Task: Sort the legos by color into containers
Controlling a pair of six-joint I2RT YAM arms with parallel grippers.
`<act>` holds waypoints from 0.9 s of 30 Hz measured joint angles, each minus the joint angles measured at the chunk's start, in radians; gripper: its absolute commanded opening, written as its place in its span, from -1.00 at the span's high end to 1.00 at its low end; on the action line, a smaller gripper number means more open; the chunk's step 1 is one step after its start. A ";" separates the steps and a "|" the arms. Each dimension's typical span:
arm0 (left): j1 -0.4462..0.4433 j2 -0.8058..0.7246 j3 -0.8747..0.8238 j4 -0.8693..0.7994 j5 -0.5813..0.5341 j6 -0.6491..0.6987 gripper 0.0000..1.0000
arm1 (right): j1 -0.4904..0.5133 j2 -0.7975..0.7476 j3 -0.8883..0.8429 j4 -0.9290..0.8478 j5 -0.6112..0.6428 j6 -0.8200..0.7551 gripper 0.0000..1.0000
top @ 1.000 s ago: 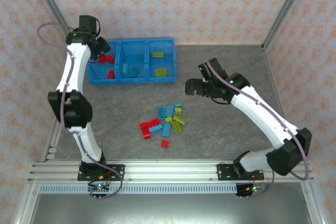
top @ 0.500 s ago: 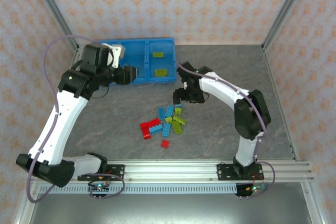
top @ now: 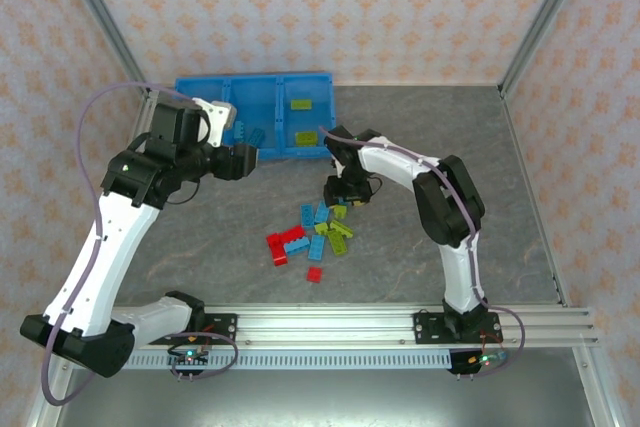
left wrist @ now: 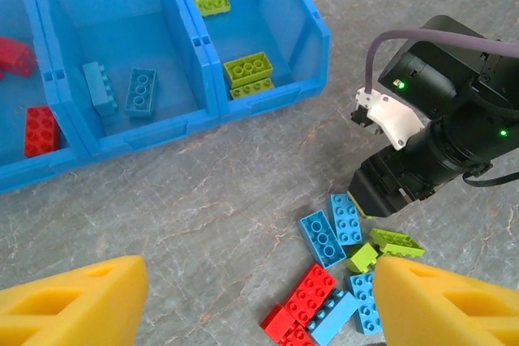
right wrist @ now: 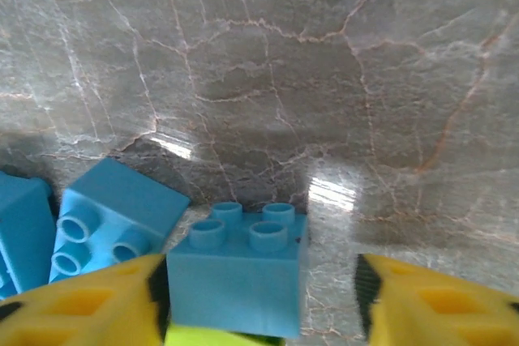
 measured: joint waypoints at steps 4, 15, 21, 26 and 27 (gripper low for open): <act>0.000 0.004 -0.012 0.000 0.000 0.000 -0.51 | 0.004 0.002 0.000 0.005 0.012 0.016 0.27; 0.000 -0.017 -0.048 0.011 -0.031 -0.038 -1.00 | 0.004 -0.125 0.009 0.080 0.032 0.058 0.51; 0.000 -0.063 -0.061 0.066 -0.063 -0.140 -1.00 | 0.013 -0.212 0.116 0.217 0.015 0.090 0.50; 0.000 -0.102 -0.077 0.084 -0.092 -0.188 -1.00 | 0.033 -0.148 0.226 0.259 0.006 0.100 0.50; 0.000 -0.109 -0.082 0.084 -0.100 -0.193 -1.00 | 0.038 -0.133 0.226 0.260 0.007 0.099 0.50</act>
